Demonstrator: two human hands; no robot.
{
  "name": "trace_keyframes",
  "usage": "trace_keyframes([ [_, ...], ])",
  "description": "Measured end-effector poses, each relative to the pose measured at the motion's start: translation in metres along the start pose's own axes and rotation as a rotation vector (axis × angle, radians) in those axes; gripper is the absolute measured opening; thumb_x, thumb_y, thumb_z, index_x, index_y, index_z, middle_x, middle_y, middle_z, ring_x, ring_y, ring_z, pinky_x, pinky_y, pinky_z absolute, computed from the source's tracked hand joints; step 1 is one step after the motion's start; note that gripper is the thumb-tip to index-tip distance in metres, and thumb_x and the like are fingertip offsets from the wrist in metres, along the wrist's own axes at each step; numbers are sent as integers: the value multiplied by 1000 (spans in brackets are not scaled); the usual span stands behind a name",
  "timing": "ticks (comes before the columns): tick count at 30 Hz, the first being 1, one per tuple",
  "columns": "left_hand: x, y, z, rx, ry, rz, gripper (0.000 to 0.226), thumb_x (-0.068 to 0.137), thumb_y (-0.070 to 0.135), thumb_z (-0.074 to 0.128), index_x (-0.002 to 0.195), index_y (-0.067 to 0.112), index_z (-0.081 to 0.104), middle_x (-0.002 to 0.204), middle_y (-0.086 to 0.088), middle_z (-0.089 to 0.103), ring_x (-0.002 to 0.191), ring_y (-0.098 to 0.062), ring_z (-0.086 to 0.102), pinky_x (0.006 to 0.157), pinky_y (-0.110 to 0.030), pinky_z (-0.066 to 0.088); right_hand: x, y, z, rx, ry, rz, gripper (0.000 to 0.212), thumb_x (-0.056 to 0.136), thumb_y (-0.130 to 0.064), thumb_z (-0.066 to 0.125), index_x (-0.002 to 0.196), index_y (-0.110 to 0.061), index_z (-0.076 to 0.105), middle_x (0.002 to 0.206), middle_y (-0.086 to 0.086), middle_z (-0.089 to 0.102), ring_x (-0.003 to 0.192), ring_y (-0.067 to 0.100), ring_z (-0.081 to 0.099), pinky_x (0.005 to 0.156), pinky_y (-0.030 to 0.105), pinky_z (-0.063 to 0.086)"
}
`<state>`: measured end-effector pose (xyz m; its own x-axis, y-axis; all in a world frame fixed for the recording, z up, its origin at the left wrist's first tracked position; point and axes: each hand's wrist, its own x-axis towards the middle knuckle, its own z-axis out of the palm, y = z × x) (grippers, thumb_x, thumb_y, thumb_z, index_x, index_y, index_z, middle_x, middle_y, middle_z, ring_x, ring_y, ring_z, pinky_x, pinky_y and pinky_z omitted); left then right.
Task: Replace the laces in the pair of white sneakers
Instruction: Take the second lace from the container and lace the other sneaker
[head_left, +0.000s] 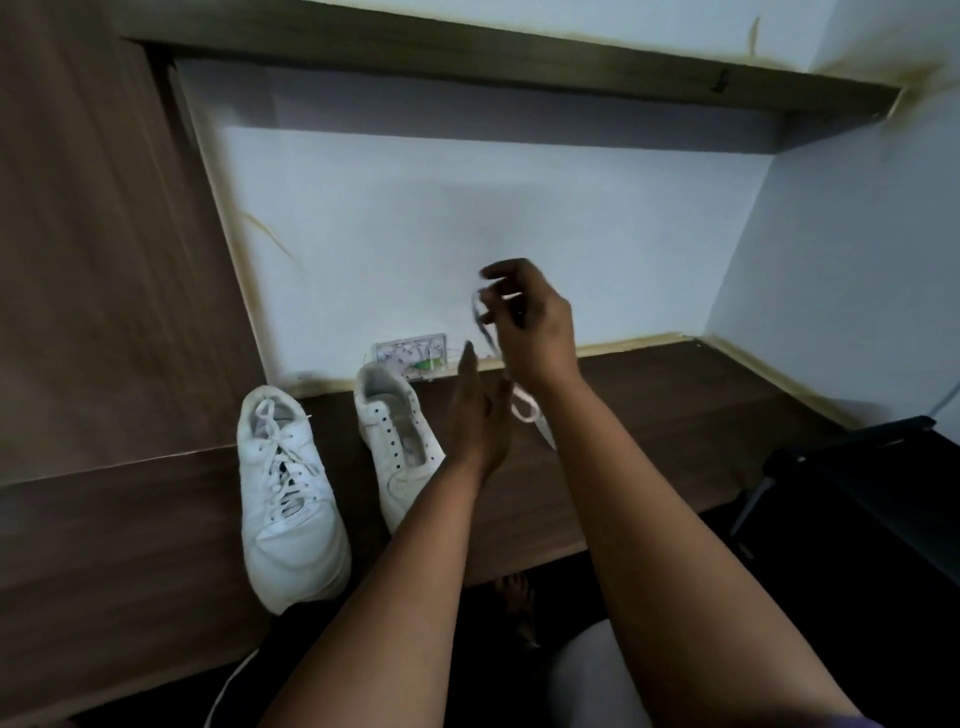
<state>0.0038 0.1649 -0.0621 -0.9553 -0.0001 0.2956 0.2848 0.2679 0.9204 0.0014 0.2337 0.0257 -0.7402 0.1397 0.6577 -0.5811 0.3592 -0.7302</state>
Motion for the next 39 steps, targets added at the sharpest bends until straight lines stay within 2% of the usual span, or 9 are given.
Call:
trace_keyframes([
  [3, -2, 17, -26, -307, 94, -82, 43, 102, 16, 41, 143, 6, 38, 137, -15, 52, 121, -30, 54, 98, -45, 49, -12, -21, 28, -96, -75, -165, 9, 89, -9, 60, 96, -11, 66, 91, -1, 68, 78, 12, 65, 71, 25, 51],
  [7, -2, 32, -62, -420, 233, -13, 23, 104, 19, 40, 105, 15, 62, 82, 5, 59, 76, -11, 56, 68, -23, 45, -12, -18, 36, -205, -69, -252, 6, 88, -13, 62, 87, -9, 67, 85, 1, 71, 82, 12, 66, 73, 22, 50],
  [12, 8, 27, -121, -595, 365, -192, 30, 89, 9, 44, 61, 20, 45, 49, 10, 37, 44, -6, 29, 44, -22, 20, -10, 17, 3, -310, -230, 143, 24, 87, -30, 68, 78, -8, 71, 64, -3, 60, 55, -3, 51, 57, 12, 38],
  [19, 2, 31, -197, -839, 601, -284, 29, 89, 18, 43, 61, 22, 38, 38, 13, 26, 36, -5, 16, 39, -21, 8, -29, 41, -29, 114, -661, 675, 38, 88, -40, 60, 81, -4, 69, 59, 0, 34, 49, 11, 25, 48, 25, 25],
  [24, -8, 19, -250, -843, 785, -294, 31, 89, 22, 44, 59, 23, 36, 42, 13, 24, 38, -7, 14, 39, -22, 8, -25, 38, -34, 88, -515, 668, 36, 90, -36, 61, 70, -6, 57, 56, 0, 32, 53, 14, 26, 51, 27, 26],
  [26, -13, 12, -258, -618, 674, -364, 29, 89, 26, 47, 61, 23, 43, 49, 10, 32, 37, -6, 19, 40, -21, 14, -26, 37, -28, -49, -466, 635, 42, 88, -45, 62, 60, -14, 51, 54, -3, 35, 53, 14, 30, 55, 28, 29],
  [31, -25, 12, -217, 236, -283, -376, 25, 93, 45, 55, 108, 28, 63, 101, 11, 62, 90, -7, 55, 80, -22, 41, -34, 24, 24, -141, -484, 506, 31, 94, -39, 56, 72, -17, 58, 60, -6, 46, 55, 7, 42, 52, 21, 35],
  [35, -18, 8, -162, 328, -178, -148, 42, 97, 49, 48, 124, 19, 57, 127, -1, 61, 118, -20, 55, 100, -35, 44, -38, 1, 65, -60, -660, 381, 22, 98, -27, 51, 84, -14, 63, 68, -3, 54, 60, 6, 45, 57, 22, 37],
  [39, -14, 7, -149, 116, -51, -172, 35, 97, 46, 50, 83, 16, 61, 85, -6, 67, 84, -21, 62, 78, -32, 47, -34, 0, 73, -69, -615, 368, 27, 94, -30, 54, 74, -16, 65, 66, 4, 59, 65, 13, 52, 63, 31, 44],
])
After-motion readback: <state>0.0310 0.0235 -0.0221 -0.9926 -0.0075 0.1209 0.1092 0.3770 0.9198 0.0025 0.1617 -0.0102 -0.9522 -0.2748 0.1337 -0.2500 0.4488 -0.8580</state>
